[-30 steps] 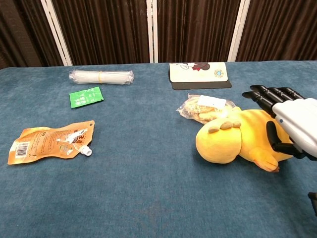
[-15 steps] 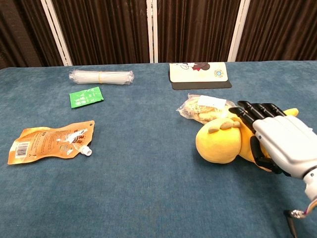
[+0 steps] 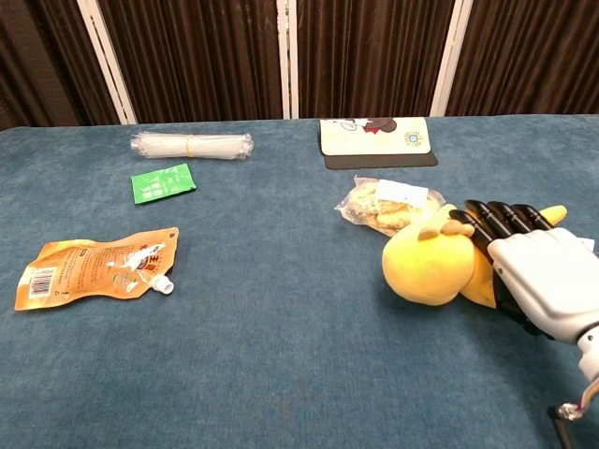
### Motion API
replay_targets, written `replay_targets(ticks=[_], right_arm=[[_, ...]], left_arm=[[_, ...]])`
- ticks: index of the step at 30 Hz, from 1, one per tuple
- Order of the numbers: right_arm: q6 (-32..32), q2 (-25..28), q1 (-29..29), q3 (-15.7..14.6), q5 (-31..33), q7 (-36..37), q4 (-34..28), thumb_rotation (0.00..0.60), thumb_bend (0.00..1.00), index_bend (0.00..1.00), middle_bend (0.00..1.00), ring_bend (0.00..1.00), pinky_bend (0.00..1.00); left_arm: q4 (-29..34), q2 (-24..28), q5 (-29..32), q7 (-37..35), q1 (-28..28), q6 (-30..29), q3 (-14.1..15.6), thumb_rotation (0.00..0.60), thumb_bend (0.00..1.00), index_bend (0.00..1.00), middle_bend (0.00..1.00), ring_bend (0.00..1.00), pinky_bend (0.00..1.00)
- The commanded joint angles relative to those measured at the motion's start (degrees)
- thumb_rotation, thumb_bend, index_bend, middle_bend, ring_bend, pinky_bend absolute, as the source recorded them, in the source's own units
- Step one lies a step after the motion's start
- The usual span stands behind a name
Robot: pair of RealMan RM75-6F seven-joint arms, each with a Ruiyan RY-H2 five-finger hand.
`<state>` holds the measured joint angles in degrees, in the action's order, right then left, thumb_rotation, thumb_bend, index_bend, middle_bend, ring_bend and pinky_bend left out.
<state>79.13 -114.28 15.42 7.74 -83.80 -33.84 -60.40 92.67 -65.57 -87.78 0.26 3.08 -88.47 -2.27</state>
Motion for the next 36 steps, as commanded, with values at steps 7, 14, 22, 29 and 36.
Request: replay_targets(ticks=[7, 14, 22, 29, 36], right_arm=[[1.3, 1.8, 0.3, 1.1, 0.8, 0.2, -1.9, 0.6, 1.0, 0.0, 0.0, 0.0, 0.0], [0.8, 2.3, 0.0, -0.2, 1.0, 0.0, -3.7, 0.6, 1.0, 0.0, 0.0, 0.0, 0.0], [0.6, 1.6, -1.0, -4.2, -0.7, 1.0, -7.3, 0.6, 1.0, 0.0, 0.0, 0.0, 0.0], [2.4, 2.4, -1.2, -5.7, -3.3, 0.3, -12.1, 0.6, 1.0, 0.0, 0.0, 0.0, 0.0], [3.9, 3.7, -1.3, -6.1, -5.5, -1.3, -16.2, 0.6, 1.0, 0.0, 0.0, 0.0, 0.0]], left_arm=[[0.1, -0.1, -0.1, 0.3, 0.0, 0.0, 0.1, 0.6, 0.23, 0.0, 0.0, 0.0, 0.0], [0.1, -0.2, -0.3, 0.7, 0.1, 0.1, 0.2, 0.6, 0.23, 0.0, 0.0, 0.0, 0.0], [0.0, -0.4, -0.1, 0.8, 0.2, 0.4, 0.2, 0.6, 0.23, 0.0, 0.0, 0.0, 0.0], [0.0, -0.3, -0.2, 0.6, 0.1, 0.1, 0.2, 0.6, 0.23, 0.0, 0.0, 0.0, 0.0], [0.1, -0.5, -0.1, 1.3, 0.2, 0.2, 0.3, 0.6, 0.23, 0.0, 0.0, 0.0, 0.0]])
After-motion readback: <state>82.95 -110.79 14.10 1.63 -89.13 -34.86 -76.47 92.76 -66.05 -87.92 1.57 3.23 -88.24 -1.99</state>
